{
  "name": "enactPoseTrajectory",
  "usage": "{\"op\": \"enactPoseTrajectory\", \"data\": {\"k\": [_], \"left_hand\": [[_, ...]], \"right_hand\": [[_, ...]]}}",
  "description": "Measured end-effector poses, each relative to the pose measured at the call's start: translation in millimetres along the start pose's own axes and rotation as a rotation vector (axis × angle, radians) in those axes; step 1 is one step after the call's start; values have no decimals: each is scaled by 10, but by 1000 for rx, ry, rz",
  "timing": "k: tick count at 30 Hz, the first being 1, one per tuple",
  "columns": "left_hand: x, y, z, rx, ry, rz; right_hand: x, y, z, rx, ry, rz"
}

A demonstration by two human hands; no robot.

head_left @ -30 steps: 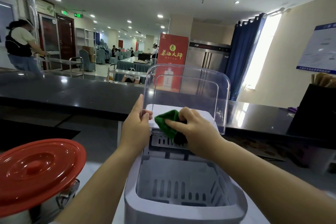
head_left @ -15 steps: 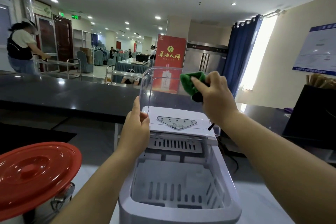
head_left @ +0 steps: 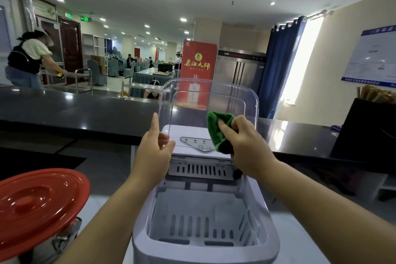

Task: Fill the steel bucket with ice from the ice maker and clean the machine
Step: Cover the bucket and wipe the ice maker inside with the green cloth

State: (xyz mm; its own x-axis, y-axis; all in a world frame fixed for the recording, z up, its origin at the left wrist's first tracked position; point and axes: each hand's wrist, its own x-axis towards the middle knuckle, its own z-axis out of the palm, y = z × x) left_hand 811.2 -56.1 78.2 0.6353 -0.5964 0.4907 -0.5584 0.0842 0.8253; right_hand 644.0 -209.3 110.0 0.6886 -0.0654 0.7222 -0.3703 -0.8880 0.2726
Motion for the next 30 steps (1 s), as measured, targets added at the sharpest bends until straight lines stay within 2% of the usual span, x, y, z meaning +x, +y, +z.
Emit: {"op": "enactPoseTrajectory", "data": {"k": [6, 9, 13, 19, 22, 30], "left_hand": [[-10, 3, 1, 26, 3, 14], [-4, -14, 7, 37, 13, 20], [-11, -20, 9, 37, 21, 19], [-16, -17, 15, 61, 33, 25], [-17, -21, 13, 54, 33, 22], [10, -55, 17, 54, 28, 29]], "right_hand": [[-151, -36, -78, -39, -124, -288], [-44, 34, -154, -75, -105, -315], [146, 135, -163, -142, 33, -211], [446, 284, -305, -178, 209, 101], [441, 273, -305, -153, 211, 196], [55, 122, -152, -96, 64, 203]]}}
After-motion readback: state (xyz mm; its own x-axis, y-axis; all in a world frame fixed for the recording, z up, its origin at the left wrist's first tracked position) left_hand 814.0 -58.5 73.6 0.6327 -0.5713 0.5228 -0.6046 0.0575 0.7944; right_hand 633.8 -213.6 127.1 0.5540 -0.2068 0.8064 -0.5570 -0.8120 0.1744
